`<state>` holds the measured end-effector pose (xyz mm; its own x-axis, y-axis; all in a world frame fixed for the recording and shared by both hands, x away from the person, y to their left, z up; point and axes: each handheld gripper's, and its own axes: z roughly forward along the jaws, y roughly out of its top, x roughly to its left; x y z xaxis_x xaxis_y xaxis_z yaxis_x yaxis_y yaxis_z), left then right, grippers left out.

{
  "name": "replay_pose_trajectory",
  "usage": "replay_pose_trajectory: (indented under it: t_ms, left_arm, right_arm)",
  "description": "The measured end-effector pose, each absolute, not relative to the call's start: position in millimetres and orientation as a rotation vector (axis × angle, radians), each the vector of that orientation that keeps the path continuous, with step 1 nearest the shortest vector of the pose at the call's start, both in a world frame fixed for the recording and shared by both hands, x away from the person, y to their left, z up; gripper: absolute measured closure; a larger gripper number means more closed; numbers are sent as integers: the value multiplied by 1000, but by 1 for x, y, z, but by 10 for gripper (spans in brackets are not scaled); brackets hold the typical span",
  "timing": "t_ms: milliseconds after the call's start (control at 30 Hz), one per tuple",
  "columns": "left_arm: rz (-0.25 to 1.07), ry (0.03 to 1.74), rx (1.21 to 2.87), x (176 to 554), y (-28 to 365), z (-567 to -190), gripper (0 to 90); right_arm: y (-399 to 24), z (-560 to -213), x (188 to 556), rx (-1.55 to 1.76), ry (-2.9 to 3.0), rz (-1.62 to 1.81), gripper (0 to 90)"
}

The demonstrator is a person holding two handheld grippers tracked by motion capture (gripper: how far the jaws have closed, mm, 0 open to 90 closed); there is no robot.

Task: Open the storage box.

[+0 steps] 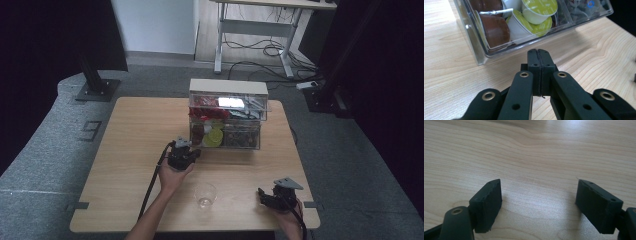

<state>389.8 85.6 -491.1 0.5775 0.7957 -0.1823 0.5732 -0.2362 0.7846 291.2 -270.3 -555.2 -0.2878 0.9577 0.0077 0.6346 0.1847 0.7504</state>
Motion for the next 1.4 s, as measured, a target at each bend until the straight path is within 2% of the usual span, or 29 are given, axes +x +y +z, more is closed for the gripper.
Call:
replay_pose_trajectory:
  t_ms: [600,1400]
  left_arm:
    - [340,1139,1961,405,84,-498,897]
    - [396,1070,1920,394,89,-461,888]
  right_arm:
    - [-271,-555,291,1496,1993,909,207]
    - [-271,-555,292,1501,1986,903,202]
